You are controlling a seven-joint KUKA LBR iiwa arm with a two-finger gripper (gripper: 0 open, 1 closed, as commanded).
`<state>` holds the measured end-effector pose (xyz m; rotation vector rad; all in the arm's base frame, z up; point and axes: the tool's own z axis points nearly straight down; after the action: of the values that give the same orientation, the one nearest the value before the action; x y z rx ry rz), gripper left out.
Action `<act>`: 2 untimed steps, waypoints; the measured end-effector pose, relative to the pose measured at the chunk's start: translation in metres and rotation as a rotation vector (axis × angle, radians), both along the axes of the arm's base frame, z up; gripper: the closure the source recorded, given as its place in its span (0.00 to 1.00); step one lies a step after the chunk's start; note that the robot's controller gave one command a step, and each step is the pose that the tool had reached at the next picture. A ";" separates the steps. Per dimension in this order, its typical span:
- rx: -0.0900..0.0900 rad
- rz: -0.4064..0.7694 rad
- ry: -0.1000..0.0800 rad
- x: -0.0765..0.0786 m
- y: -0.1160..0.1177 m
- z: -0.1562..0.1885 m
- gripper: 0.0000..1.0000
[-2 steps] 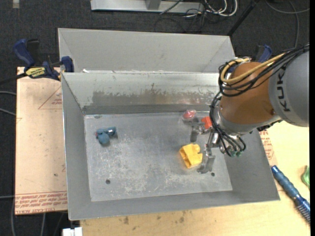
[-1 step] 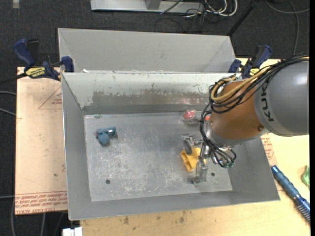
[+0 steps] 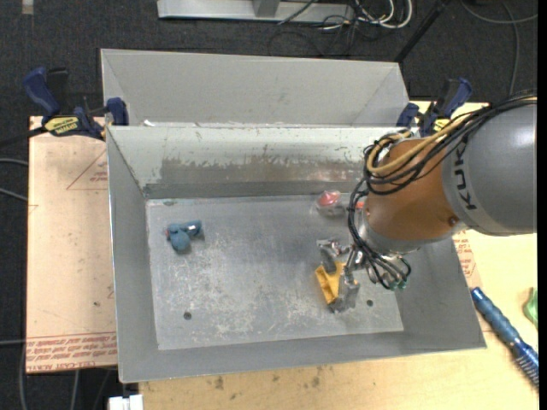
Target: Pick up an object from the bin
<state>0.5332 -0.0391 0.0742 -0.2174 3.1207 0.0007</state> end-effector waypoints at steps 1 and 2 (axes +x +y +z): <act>-0.001 -0.026 0.001 0.006 -0.006 0.181 1.00; 0.000 -0.027 0.010 0.004 -0.006 0.177 0.00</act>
Offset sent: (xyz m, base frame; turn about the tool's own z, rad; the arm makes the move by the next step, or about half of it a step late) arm 0.0033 -0.0062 0.1769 0.0247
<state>0.5375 -0.0449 0.2512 -0.1758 3.1331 0.0014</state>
